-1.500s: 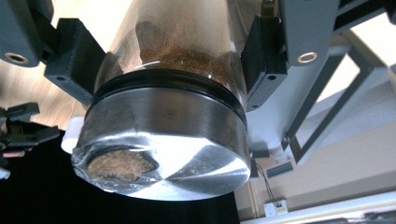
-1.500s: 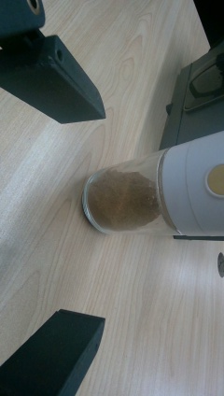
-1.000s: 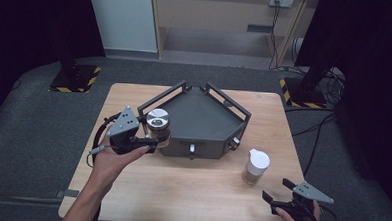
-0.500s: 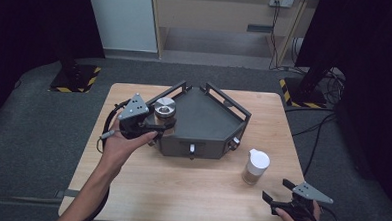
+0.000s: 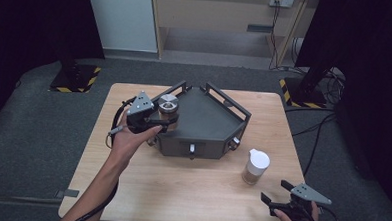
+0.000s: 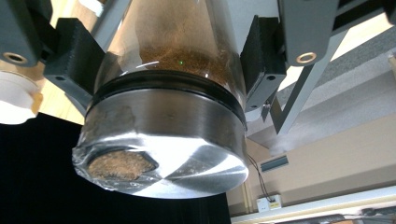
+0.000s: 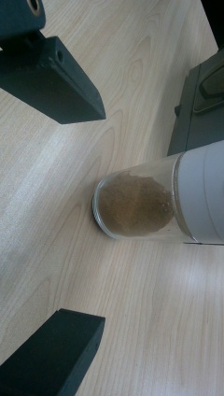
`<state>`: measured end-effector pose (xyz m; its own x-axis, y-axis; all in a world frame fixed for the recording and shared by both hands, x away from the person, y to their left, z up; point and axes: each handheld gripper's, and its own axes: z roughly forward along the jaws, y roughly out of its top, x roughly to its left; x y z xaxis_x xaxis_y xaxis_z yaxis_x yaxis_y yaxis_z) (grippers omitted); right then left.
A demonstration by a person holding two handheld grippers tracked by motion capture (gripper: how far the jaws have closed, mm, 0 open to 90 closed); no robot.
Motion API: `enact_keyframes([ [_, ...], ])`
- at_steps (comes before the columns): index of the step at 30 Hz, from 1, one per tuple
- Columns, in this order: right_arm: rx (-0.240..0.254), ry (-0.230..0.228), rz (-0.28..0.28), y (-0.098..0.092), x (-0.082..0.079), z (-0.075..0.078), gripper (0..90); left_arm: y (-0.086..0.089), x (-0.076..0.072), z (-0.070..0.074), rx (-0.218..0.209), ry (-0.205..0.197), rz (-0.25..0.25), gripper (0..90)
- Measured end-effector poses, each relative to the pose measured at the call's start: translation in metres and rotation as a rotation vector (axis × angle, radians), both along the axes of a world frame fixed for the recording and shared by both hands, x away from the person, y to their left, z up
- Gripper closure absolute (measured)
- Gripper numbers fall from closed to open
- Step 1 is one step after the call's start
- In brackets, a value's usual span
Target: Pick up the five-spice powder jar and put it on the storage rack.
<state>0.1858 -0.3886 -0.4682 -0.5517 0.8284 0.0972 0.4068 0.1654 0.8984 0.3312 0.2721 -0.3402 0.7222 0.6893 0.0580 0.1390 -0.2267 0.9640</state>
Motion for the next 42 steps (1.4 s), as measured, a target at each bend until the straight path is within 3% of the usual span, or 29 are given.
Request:
enact_keyframes([
  [9,-0.001,0.002,-0.001,-0.001,0.001,0.000,3.7,0.002,0.009,-0.010,-0.008,0.000,0.030,29.9],
  [30,0.002,0.010,0.003,-0.002,0.002,-0.001,3.8,-0.003,0.021,-0.026,-0.009,0.021,0.045,29.9],
  [42,0.001,0.013,0.001,-0.004,0.003,-0.002,3.8,-0.006,0.026,-0.034,0.016,0.032,0.046,29.9],
])
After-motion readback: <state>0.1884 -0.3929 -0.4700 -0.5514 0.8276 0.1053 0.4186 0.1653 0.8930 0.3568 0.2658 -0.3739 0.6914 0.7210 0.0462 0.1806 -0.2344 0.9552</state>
